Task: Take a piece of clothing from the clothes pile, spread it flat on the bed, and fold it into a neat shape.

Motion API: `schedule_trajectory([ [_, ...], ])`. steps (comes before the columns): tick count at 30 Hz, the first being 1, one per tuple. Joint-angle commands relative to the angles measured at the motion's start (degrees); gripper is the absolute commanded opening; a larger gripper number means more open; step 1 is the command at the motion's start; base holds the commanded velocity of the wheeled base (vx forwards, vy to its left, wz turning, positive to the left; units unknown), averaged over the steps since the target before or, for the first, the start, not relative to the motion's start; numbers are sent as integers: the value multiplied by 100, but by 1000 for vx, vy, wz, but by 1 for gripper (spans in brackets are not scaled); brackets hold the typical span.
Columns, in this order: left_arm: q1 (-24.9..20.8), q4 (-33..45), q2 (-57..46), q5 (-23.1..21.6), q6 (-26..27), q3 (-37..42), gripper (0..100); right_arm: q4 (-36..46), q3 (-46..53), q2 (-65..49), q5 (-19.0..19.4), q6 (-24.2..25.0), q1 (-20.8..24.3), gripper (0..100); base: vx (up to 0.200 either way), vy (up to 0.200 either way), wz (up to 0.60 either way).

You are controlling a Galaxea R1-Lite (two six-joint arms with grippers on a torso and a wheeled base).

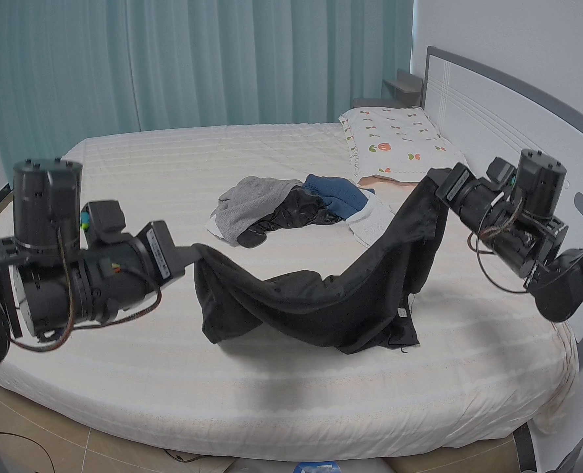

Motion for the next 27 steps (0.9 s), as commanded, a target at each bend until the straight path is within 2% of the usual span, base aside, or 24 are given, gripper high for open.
schedule_trajectory([
  [1, -7, -709, -58, -184, -495, 818, 0, -563, 811, 483, -85, -17, 76, 0, 0, 0, 0],
  [3, -7, -796, -31, -272, -574, 862, 0, -580, 952, 483, -85, 27, 67, 0, 0, 0, 0],
  [5, 2, -805, -14, -298, -592, 897, 0, -624, 1101, 412, -76, 211, 76, 0, 0, 0, 0],
  [6, 2, -814, 4, -307, -592, 958, 0, -703, 1233, 333, 3, 466, 102, 0, 0, 0, 0],
  [8, 2, -823, -22, -316, -601, 1029, 0, -712, 1268, 254, 12, 554, 129, 0, 0, 0, 0],
  [17, 10, -840, -31, -342, -636, 1275, 0, -738, 1435, 157, -41, 563, 208, 0, -200, 0, 0],
  [27, 90, -858, -5, -333, -855, 1213, 0, -747, 1506, 210, -23, 554, 208, 0, 0, 0, 0],
])
